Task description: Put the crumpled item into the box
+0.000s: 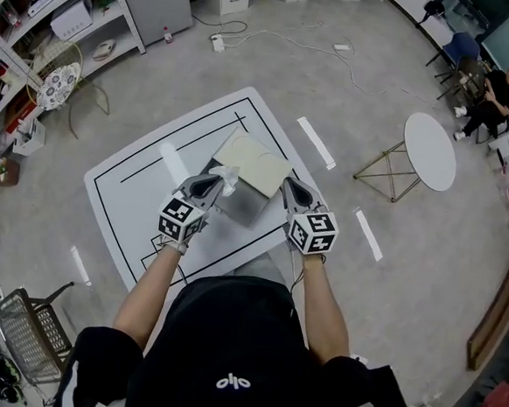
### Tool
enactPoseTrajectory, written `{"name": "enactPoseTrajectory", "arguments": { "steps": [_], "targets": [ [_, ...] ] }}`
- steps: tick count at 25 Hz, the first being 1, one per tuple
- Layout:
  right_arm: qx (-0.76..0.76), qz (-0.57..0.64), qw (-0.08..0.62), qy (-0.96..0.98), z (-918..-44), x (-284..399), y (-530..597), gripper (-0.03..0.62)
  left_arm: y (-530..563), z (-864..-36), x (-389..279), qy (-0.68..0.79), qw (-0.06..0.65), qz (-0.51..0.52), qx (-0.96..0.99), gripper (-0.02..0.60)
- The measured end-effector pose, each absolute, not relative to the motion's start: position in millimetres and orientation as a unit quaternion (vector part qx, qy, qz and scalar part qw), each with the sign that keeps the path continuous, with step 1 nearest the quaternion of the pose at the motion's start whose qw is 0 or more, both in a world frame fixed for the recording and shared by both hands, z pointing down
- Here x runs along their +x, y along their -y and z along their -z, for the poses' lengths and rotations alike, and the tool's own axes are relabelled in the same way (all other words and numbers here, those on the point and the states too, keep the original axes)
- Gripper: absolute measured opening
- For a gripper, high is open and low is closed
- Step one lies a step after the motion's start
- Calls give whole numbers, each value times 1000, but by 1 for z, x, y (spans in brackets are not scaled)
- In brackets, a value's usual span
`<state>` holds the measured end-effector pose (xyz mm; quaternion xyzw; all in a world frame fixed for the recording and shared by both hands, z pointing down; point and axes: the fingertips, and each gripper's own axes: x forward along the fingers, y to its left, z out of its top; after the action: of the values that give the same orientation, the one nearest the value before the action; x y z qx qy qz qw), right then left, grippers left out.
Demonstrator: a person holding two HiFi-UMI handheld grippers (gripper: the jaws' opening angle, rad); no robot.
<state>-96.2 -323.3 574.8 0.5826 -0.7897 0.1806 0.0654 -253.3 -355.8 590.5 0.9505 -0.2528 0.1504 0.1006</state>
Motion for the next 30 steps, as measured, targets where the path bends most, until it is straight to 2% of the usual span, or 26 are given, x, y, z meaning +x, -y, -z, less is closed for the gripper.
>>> {"name": "enactPoseTrajectory", "arguments": {
  "steps": [17, 30],
  "targets": [
    [578, -234, 78, 778, -626, -91, 328, 6, 348, -704, -221, 186, 164, -256, 934, 12],
    [561, -264, 98, 778, -663, -102, 334, 8, 343, -759, -212, 156, 149, -357, 909, 12]
  ]
}}
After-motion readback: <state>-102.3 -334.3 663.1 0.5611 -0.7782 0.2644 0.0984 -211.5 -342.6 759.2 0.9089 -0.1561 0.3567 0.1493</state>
